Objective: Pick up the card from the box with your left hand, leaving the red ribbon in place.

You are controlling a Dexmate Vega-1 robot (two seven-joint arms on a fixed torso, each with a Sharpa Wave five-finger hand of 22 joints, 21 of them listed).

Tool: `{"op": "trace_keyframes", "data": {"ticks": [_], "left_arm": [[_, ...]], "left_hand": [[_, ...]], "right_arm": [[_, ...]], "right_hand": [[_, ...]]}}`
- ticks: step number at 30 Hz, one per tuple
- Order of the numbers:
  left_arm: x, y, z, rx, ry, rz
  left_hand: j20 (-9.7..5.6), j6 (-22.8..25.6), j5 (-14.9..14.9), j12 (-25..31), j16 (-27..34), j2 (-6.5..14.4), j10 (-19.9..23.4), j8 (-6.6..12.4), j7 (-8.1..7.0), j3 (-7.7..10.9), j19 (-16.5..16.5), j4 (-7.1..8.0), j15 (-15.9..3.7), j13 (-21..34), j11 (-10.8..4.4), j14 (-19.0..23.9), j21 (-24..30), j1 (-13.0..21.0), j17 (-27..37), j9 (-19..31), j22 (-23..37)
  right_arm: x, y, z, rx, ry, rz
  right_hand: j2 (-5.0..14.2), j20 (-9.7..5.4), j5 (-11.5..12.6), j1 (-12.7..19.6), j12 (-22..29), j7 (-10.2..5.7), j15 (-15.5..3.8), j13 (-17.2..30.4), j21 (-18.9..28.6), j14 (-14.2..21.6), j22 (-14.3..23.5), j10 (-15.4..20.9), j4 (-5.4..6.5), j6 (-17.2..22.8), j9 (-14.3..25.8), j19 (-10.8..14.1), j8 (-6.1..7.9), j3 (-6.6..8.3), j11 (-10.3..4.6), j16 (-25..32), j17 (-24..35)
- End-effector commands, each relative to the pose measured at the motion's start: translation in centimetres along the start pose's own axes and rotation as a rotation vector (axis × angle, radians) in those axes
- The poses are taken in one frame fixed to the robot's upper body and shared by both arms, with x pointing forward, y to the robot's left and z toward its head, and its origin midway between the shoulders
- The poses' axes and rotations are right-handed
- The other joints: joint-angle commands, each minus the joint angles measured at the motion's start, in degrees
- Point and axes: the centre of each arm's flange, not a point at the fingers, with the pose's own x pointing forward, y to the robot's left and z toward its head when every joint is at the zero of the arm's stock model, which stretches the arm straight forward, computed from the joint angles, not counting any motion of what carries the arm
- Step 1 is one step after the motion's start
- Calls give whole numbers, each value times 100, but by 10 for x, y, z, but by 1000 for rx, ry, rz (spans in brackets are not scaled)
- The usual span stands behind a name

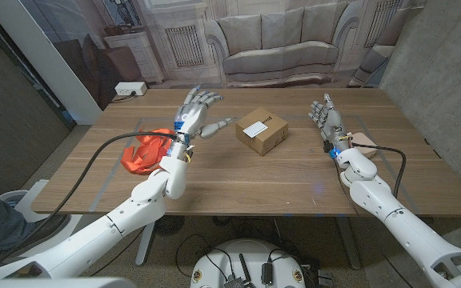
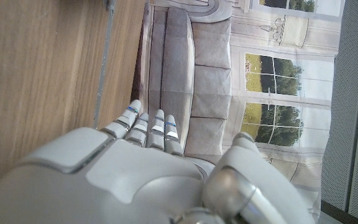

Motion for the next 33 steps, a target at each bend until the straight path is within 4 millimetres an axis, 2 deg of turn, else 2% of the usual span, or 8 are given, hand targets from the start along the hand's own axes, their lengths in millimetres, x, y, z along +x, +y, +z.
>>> {"op": "trace_keyframes", "data": {"ticks": [1, 7, 12, 20, 33], "left_arm": [[1, 0, 4, 75, -18, -29], [2, 2, 7, 116, -32, -37], [1, 1, 10, 167, -49, -61], [0, 3, 13, 206, -70, -114], [2, 0, 20, 236, -118, -168]], "left_hand": [[-105, 22, 53, -28, -18, -9, 49, -12, -51, 5, 31, -78, -740, 29, -14, 44, 14, 122, 7, 16, 7], [-111, -4, 72, -54, -35, -48, 41, -38, -107, 12, 42, -141, -743, 30, -17, 48, 8, 236, 2, 17, 4], [-33, -19, 90, -85, -46, -76, 8, -61, -152, 18, 66, -186, -741, 31, -16, 61, 8, 334, 2, 19, 4], [-125, 21, 108, -98, -46, -91, 23, -65, -188, 28, 72, -222, -758, 33, -18, 100, 0, 437, 4, 20, 4], [-98, -19, 144, -124, -64, -77, 39, -127, -237, 83, 146, -301, -808, 37, -20, 148, 4, 733, 2, 27, 1]], "right_arm": [[5, 1, 1, 12, -2, 1], [9, 3, 2, 28, -8, 5], [11, 4, 4, 36, -18, 8], [13, 6, 9, 35, -28, 13], [14, 7, 12, 30, -28, 8]], "right_hand": [[38, -21, 48, 12, 15, 24, 3, 34, -16, 65, 21, 41, 3, 34, 14, 62, -1, -18, 12, 31, 32], [40, -15, 48, 12, 19, 27, 2, 34, -33, 65, 22, 53, 1, 45, 14, 64, 3, -23, -1, 30, 32], [40, -26, 47, 11, 28, 22, -1, 34, -43, 84, 22, 80, -2, 62, 14, 84, 9, -29, 6, 36, 32], [42, -25, 47, 10, 32, 15, 5, 35, -58, 95, 23, 93, -4, 78, 14, 97, 14, -34, 8, 39, 32], [56, -22, 47, 7, 24, 14, 2, 35, -91, 100, 24, 83, -5, 87, 14, 110, 14, -40, -18, 37, 33]]}}
